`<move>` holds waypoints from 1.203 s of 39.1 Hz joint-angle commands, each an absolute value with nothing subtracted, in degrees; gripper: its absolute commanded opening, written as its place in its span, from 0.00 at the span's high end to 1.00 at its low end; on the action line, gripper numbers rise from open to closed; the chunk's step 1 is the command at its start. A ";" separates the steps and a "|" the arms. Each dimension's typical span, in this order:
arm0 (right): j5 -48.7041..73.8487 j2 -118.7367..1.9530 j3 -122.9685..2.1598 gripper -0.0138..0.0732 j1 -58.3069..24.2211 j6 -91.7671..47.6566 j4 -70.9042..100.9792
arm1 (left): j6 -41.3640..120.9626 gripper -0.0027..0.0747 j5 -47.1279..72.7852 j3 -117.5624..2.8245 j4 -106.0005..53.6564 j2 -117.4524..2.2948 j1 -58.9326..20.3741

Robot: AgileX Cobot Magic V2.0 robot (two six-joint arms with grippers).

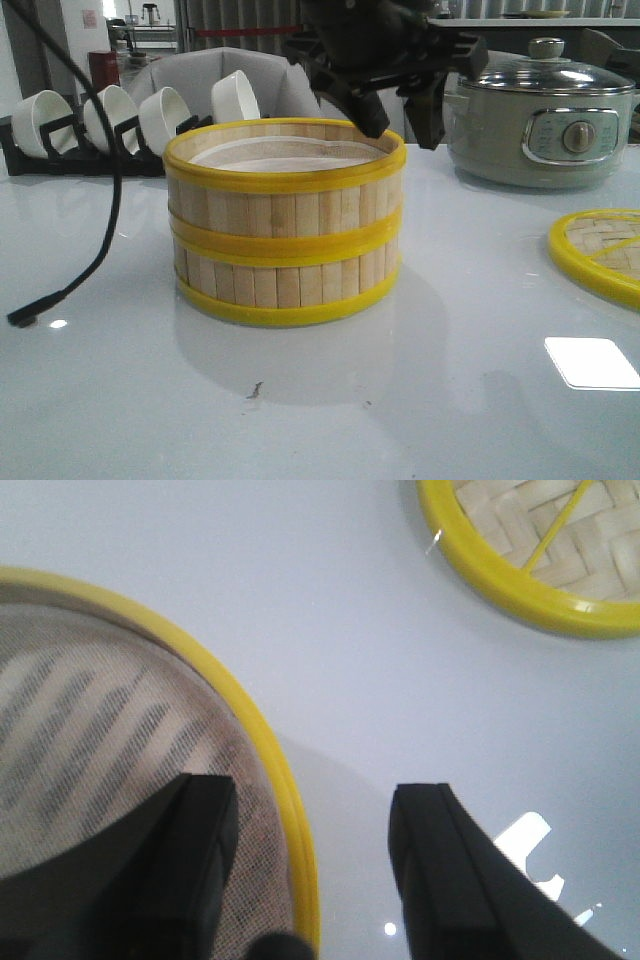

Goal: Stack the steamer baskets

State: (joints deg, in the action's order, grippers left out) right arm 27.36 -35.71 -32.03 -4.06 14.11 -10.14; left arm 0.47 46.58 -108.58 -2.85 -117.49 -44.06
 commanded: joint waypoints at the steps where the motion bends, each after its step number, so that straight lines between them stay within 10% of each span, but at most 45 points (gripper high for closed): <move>1: 23.19 -35.94 -33.96 0.37 -4.08 13.54 -10.89 | 0.00 0.42 46.57 -113.76 -1.89 -113.80 -44.54; 5: 23.19 -35.94 -33.96 0.37 -4.08 13.54 -10.89 | 0.00 0.50 49.44 -117.74 1.45 -113.27 -44.54; 10: 23.24 -35.94 -33.96 0.37 -4.08 13.54 -10.89 | 0.00 0.89 51.44 -121.32 6.49 -111.42 -43.33; 27: 22.73 -35.94 -33.96 0.37 -4.08 13.54 -10.84 | -4.78 0.85 52.09 -118.02 7.91 -92.50 -18.61; 47: 21.68 -35.94 -33.96 0.37 -4.08 13.54 -6.62 | -7.39 0.85 36.19 -73.34 9.72 -57.50 -4.59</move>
